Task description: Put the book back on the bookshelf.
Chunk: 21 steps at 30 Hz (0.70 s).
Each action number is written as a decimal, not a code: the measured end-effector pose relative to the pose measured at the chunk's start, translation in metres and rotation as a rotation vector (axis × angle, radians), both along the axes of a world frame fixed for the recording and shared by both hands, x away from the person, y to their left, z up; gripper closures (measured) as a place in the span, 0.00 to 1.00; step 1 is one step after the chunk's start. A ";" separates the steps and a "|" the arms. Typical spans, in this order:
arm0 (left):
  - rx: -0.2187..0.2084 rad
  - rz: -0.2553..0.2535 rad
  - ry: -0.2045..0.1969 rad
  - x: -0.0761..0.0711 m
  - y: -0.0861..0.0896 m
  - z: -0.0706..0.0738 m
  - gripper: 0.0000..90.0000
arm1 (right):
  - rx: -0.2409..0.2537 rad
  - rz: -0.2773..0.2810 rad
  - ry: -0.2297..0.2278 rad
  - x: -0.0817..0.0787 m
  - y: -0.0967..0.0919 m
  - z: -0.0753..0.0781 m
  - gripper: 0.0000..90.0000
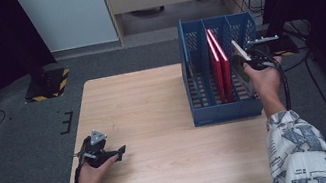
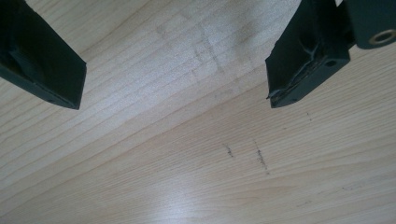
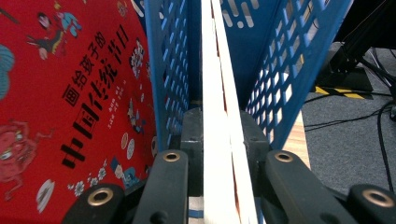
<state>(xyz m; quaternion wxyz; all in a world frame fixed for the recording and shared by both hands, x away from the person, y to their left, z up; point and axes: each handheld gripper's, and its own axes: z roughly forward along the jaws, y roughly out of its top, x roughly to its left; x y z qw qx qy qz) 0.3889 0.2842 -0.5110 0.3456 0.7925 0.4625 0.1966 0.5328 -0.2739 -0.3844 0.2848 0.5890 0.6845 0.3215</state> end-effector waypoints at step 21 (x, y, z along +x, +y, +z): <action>0.004 -0.006 0.006 0.001 -0.001 -0.002 0.05 | 0.002 -0.063 0.031 0.007 -0.002 -0.044 0.85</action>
